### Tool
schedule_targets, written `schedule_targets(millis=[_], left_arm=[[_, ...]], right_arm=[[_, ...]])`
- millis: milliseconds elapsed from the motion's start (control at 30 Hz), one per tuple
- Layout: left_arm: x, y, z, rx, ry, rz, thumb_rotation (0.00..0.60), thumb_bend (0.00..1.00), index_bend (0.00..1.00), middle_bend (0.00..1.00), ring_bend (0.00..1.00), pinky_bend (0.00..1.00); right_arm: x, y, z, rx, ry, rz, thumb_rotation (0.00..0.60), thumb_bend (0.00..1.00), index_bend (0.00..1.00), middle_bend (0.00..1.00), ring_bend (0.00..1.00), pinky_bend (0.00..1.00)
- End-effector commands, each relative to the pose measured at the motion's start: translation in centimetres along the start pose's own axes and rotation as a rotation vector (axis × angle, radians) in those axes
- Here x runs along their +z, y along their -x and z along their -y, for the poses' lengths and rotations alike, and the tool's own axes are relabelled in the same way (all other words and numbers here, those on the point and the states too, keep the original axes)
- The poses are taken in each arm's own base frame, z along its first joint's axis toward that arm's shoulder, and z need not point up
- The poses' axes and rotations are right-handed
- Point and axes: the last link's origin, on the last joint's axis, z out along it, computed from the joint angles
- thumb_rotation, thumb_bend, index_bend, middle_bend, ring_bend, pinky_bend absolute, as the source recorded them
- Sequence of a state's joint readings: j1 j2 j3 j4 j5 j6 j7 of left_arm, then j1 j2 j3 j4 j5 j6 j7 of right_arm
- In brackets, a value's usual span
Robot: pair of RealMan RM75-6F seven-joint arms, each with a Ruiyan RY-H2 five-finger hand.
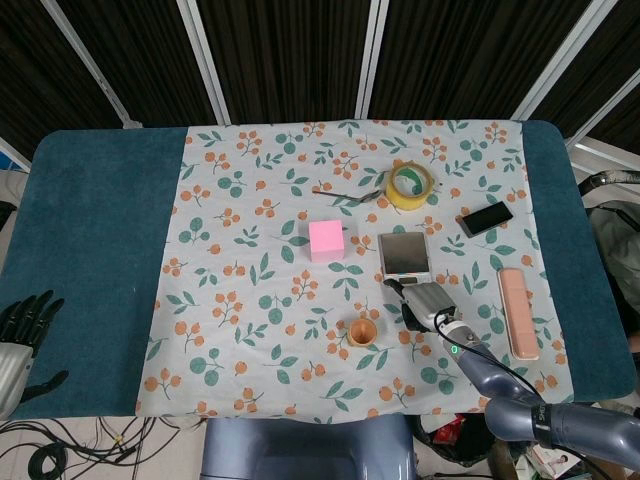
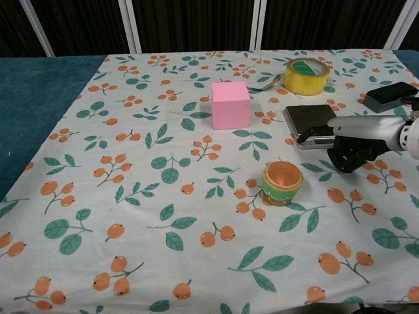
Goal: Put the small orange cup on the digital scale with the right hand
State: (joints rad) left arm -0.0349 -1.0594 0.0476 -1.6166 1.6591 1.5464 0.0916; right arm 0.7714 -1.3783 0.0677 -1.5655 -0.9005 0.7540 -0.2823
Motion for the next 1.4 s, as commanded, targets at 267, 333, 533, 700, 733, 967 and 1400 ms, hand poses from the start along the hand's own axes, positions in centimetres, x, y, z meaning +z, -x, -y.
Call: schedule_targets(millis=[267,333,533,700,733,967,1400], left_arm=[[-0.06,-0.01,-0.02,0.002,0.0,0.0,0.6,0.13,0.02,0.0,0.0,0.1],[-0.08,-0.03,-0.04,0.001,0.001,-0.002,0.6,0.13,0.02,0.0,0.0,0.1],[-0.04,0.01,-0.05,0.003,0.0,-0.001,0.6,0.13,0.02,0.0,0.0,0.1],[-0.06,0.0,-0.03,0.002,0.0,-0.001,0.6,0.13,0.02,0.0,0.0,0.1],[-0.05,0.0,-0.03,0.002,0.0,-0.001,0.6,0.13,0.02,0.0,0.0,0.1],[-0.04,-0.01,-0.02,0.001,-0.001,0.0,0.6,0.13,0.02,0.0,0.0,0.1],[-0.03,0.0,-0.01,0.002,-0.001,0.001,0.6,0.13,0.02,0.0,0.0,0.1]], right_arm=[[-0.06,-0.24,-0.21,0.007,0.007,-0.008,0.6,0.81,0.12,0.87,0.91,0.93],[-0.1,-0.23,-0.25,0.007,0.007,-0.006,0.6,0.81,0.12,0.87,0.91,0.93],[-0.19,-0.3,-0.32,0.006,0.007,-0.005,0.6,0.81,0.12,0.87,0.91,0.93],[-0.18,-0.27,-0.31,0.002,0.005,-0.003,0.6,0.81,0.12,0.87,0.91,0.93],[-0.19,-0.24,-0.28,0.002,0.004,-0.003,0.6,0.81,0.12,0.87,0.91,0.93],[-0.09,-0.09,-0.21,-0.002,0.004,0.002,0.6,0.81,0.12,0.87,0.91,0.93],[-0.17,0.18,-0.39,-0.004,0.008,0.011,0.6,0.81,0.12,0.87,0.91,0.93]])
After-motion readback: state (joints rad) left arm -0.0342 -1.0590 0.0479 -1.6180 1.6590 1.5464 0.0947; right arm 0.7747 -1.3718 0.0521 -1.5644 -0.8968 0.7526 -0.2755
